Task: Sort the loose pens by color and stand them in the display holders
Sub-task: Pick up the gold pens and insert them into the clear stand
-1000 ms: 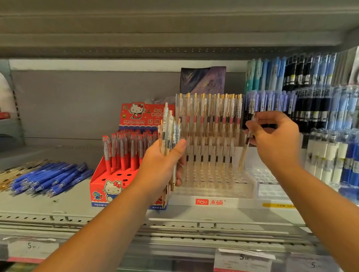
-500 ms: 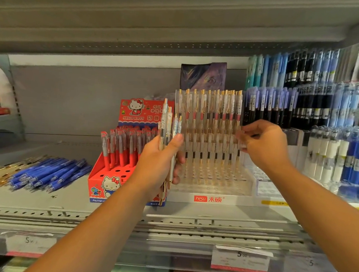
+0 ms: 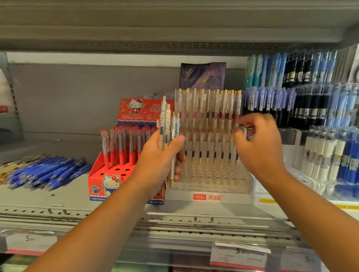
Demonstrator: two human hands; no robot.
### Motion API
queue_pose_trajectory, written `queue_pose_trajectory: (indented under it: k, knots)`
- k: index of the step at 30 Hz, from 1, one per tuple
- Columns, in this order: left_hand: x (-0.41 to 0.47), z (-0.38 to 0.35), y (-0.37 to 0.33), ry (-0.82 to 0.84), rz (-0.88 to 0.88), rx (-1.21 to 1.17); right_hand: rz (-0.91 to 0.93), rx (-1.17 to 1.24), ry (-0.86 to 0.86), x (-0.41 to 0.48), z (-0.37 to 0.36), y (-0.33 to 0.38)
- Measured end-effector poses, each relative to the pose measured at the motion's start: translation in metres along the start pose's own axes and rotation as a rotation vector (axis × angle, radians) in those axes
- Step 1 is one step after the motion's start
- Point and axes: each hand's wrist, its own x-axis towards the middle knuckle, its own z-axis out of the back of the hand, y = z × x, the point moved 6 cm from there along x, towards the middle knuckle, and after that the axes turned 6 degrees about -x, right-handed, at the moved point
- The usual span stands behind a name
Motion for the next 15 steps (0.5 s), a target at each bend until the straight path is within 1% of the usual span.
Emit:
queue_pose_trajectory:
  k: [2,3,6,8,10,15]
  knots:
    - [0.000,-0.001,0.000,0.014,0.002,0.004,0.096,0.174,0.106,-0.008,-0.008,0.027]
    - [0.000,-0.003,0.000,0.024,0.000,0.017,0.085,0.281,0.186,-0.012,-0.014,0.036]
    - [-0.002,-0.007,-0.001,0.058,-0.013,0.067,-0.097,0.559,0.375,-0.017,-0.036,0.053]
    - [-0.003,-0.009,-0.001,0.073,-0.006,0.076,-0.210,0.661,0.466,-0.017,-0.048,0.059]
    - [-0.004,-0.010,-0.002,0.076,0.007,0.070,-0.253,0.710,0.493,-0.016,-0.054,0.063]
    - [-0.006,-0.011,-0.008,0.033,-0.003,0.030,-0.328,0.794,0.455,-0.016,-0.055,0.064]
